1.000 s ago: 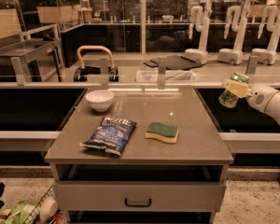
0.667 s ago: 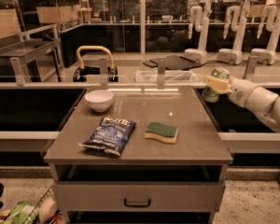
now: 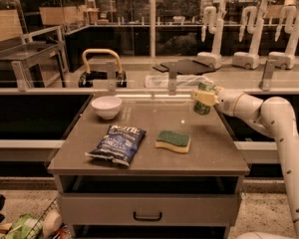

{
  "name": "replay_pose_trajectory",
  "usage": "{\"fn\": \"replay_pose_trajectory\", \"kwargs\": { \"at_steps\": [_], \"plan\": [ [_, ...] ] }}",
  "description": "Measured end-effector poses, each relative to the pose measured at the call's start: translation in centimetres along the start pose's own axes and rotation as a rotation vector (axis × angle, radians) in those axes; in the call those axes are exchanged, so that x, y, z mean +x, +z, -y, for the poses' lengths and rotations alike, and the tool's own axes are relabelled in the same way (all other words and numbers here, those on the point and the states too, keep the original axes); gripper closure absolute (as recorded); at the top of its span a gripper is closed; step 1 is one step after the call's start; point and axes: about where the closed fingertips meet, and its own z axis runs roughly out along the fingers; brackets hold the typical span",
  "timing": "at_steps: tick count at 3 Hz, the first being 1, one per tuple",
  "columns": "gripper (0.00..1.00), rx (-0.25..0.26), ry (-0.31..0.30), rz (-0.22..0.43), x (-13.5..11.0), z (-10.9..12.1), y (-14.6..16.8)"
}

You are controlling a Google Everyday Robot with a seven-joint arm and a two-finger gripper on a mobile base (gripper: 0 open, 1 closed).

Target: Pick green can from bottom drawer and place on counter

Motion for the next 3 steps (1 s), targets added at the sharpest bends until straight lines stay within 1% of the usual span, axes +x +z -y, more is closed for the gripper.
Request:
{"fn": "replay_pose_trajectory", "kwargs": {
  "at_steps": [1, 2, 3],
  "plan": [
    [1.0, 0.012, 0.038, -0.031, 4.7, 1.2, 0.8],
    [1.0, 0.02, 0.089, -0.042, 9.6, 2.3, 1.1],
    [0.76, 0.02, 0.089, -0.042, 8.5, 2.1, 1.1]
  ]
}}
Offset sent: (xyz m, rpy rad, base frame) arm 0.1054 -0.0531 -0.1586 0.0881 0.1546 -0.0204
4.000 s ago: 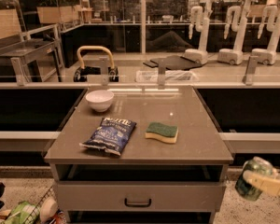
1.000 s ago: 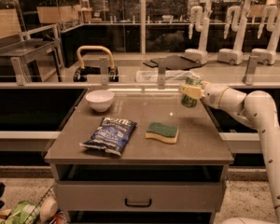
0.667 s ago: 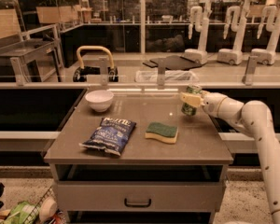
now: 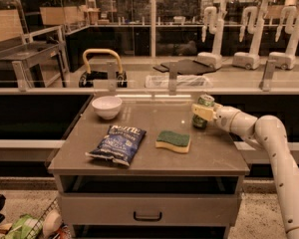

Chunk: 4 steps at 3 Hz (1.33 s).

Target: Pick green can from bottom drawer and place on counter

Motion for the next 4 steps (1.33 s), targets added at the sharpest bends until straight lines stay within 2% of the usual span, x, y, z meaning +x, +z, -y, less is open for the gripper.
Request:
{"fn": "replay_pose_trajectory", "kwargs": {
  "at_steps": [1, 2, 3, 4],
  "plan": [
    [0.52, 0.0, 0.0, 0.0, -0.7, -0.3, 0.0],
    [0.22, -0.001, 0.0, 0.0, -0.7, -0.3, 0.1],
    [0.01, -0.005, 0.001, -0.002, -0.6, -0.5, 0.4],
    [0.0, 0.02, -0.008, -0.022, -1.0, 0.2, -0.6]
  ]
}}
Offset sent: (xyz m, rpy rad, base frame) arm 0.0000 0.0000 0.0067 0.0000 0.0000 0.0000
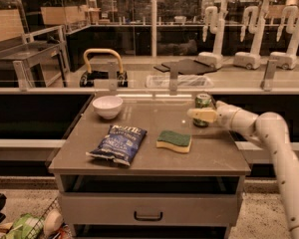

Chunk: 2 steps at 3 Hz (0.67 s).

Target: Pick green can from bottom drawer and place on counter

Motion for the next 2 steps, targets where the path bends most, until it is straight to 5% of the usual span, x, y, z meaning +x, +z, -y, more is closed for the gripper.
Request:
{"fn": "replay_pose_trajectory", "kwargs": {
  "at_steps": [1, 2],
  "plan": [
    [0.0, 0.104, -0.04, -0.083, -1.7, 2.9, -4.6],
    [0.0, 0.296, -0.066, -0.213, -4.6, 7.1, -12.9]
  ]
}}
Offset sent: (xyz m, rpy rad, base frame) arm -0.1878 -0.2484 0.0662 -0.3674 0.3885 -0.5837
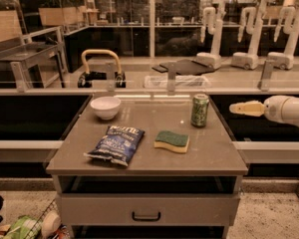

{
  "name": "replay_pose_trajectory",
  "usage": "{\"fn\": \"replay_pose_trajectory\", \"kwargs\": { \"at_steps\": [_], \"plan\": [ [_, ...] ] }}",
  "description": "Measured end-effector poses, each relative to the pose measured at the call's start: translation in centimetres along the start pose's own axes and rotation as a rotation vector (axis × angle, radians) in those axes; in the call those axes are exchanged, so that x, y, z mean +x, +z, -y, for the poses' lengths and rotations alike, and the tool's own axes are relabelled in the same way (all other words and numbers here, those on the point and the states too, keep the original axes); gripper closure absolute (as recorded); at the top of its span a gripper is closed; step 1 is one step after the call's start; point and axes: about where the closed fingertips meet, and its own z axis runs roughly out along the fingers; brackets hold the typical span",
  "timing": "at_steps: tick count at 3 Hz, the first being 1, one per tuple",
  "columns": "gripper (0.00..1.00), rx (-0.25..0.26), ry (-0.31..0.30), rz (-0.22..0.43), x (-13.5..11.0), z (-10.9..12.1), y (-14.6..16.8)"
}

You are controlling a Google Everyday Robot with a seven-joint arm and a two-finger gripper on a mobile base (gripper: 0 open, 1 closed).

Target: Pick green can from bottom drawer and place on counter

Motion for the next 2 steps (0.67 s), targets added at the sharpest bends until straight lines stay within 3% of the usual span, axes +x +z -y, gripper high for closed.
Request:
{"fn": "replay_pose_trajectory", "kwargs": {
  "at_steps": [1, 2],
  "plan": [
    [0.0, 0.188, 0.0, -0.193, -1.6, 3.8, -8.4],
    [0.0, 0.362, -0.006, -0.392, -4.2, 3.5, -15.4]
  ]
}}
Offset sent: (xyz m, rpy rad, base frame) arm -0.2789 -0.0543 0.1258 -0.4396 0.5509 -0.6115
